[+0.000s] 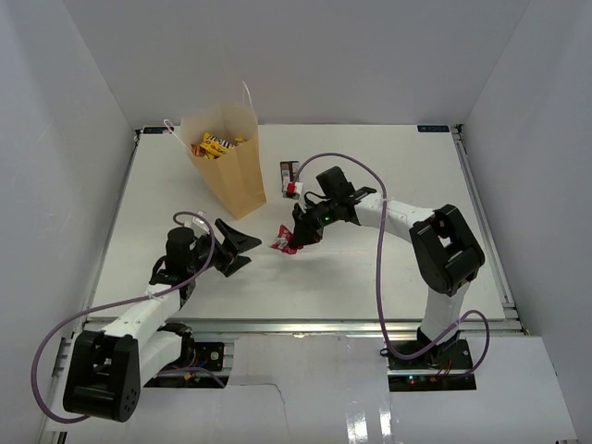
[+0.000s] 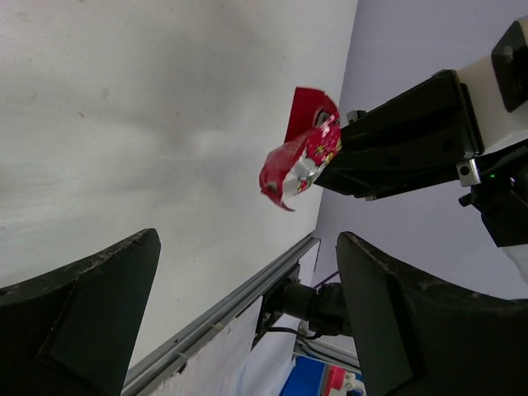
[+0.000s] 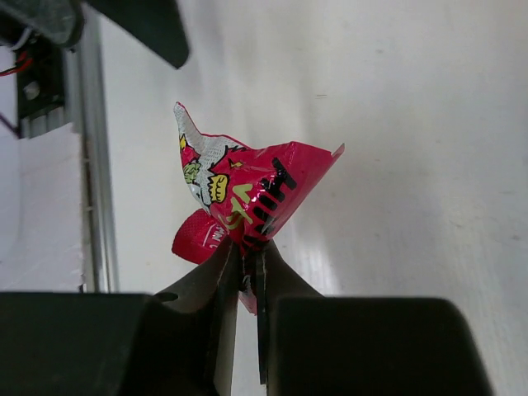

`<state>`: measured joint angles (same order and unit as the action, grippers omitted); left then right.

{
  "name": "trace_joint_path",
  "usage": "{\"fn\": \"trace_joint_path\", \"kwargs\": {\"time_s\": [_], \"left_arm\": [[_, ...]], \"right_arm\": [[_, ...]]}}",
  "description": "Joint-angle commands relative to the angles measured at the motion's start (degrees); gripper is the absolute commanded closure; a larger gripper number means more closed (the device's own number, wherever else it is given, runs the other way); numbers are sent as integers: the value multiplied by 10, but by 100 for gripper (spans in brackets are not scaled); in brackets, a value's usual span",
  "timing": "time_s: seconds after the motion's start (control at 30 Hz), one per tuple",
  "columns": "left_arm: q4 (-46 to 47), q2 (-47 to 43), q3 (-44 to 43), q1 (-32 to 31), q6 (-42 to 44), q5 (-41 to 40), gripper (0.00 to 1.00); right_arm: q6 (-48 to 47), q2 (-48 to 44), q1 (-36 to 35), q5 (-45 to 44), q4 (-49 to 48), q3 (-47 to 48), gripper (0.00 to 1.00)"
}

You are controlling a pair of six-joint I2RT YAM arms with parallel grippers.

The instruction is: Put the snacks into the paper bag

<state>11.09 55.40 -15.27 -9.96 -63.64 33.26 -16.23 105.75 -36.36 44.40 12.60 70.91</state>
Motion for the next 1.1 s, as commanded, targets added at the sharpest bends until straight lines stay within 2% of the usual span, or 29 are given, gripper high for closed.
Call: {"fn": "trace_joint_path", "kwargs": {"time_s": [0.0,0.1,0.2,0.5,0.63,0.67,0.8,0.9,1.0,1.07], "left_arm": [[60,24,-44,-7,29,51,2],[63,47,-61,-15,47,72,2],[65,66,-71,-23,54,80,9],[66,99,-84,-88,70,66,16],[66,112,-93,-104,70,57,29],[66,113,-98,-104,71,55,37],[66,110,-101,-104,73,50,57],[66,108,-102,-104,74,47,66],[65,110,-103,-104,76,48,71],[65,110,-105,-104,79,49,75]], "right_arm": [[-37,2,-6,104,30,15,90],[-37,-4,-17,116,28,19,90],[-25,-7,-25,113,21,19,90],[-3,-9,-36,118,14,30,90],[-3,-13,-41,120,14,27,90],[-3,-15,-42,119,14,26,90],[-6,-21,-42,119,14,18,90],[-9,-27,-41,120,14,14,88],[-11,-31,-41,121,14,11,84],[-12,-34,-41,121,15,9,73]]}}
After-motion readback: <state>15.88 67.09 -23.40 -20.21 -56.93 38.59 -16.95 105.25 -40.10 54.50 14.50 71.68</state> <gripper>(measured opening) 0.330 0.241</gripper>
